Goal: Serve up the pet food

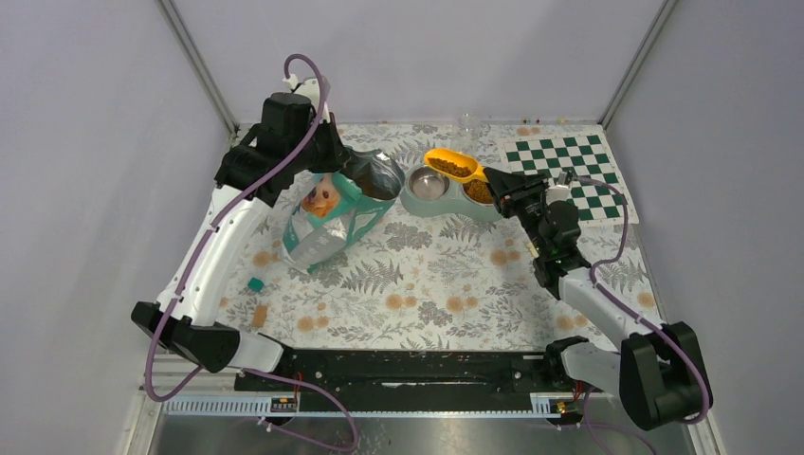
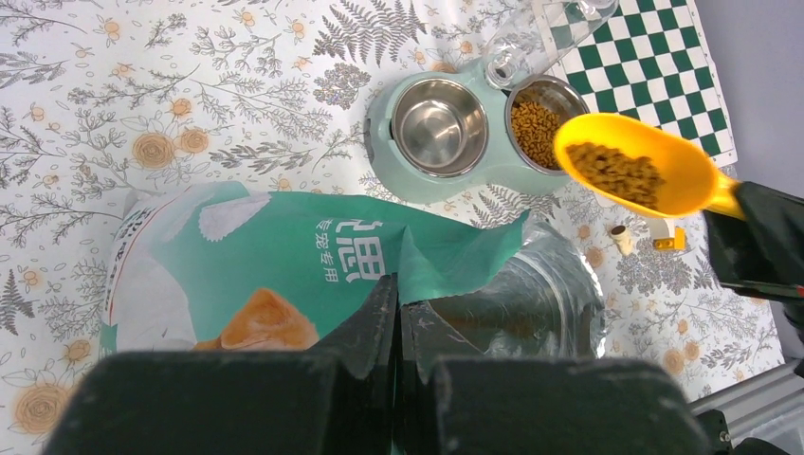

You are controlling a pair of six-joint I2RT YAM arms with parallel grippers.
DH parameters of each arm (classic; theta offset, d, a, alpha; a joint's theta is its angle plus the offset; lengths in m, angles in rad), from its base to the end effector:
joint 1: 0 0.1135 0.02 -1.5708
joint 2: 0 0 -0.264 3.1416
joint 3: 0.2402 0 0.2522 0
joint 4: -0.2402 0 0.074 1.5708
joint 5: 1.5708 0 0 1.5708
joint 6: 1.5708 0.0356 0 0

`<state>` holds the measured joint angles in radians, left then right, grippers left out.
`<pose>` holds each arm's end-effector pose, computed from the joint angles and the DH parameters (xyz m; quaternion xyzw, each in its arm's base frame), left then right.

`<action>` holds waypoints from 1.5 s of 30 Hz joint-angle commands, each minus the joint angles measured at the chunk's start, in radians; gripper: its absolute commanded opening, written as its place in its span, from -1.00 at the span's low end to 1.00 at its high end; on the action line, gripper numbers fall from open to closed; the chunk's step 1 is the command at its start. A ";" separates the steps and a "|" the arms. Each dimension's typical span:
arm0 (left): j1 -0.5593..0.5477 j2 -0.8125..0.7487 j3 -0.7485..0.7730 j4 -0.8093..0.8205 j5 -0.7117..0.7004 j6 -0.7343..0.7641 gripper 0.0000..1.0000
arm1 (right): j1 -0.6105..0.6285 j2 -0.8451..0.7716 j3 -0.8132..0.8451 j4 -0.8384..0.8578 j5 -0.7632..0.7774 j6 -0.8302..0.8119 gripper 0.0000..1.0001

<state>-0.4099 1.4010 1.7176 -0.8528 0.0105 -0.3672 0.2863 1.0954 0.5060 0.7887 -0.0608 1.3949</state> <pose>0.2601 -0.1134 0.4510 0.0212 0.8689 -0.1916 0.4559 0.2330 0.0708 0.2836 0.3132 0.5506 0.5892 0.5017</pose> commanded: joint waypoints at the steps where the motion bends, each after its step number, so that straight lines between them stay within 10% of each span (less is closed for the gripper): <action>1: 0.019 -0.045 -0.002 0.109 0.012 -0.012 -1.00 | -0.009 0.087 0.043 0.012 0.024 -0.097 -1.00; 14: 0.031 -0.036 -0.015 0.108 0.031 -0.013 -1.00 | -0.012 0.395 0.149 0.069 0.031 -0.206 -1.00; 45: 0.047 -0.034 -0.045 0.117 0.035 -0.004 -1.00 | -0.009 0.533 0.608 -0.654 0.200 -0.523 -1.00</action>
<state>-0.3824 1.3846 1.6730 -0.8055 0.0608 -0.3851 0.2787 1.6257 1.0500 0.2153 0.0830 0.9562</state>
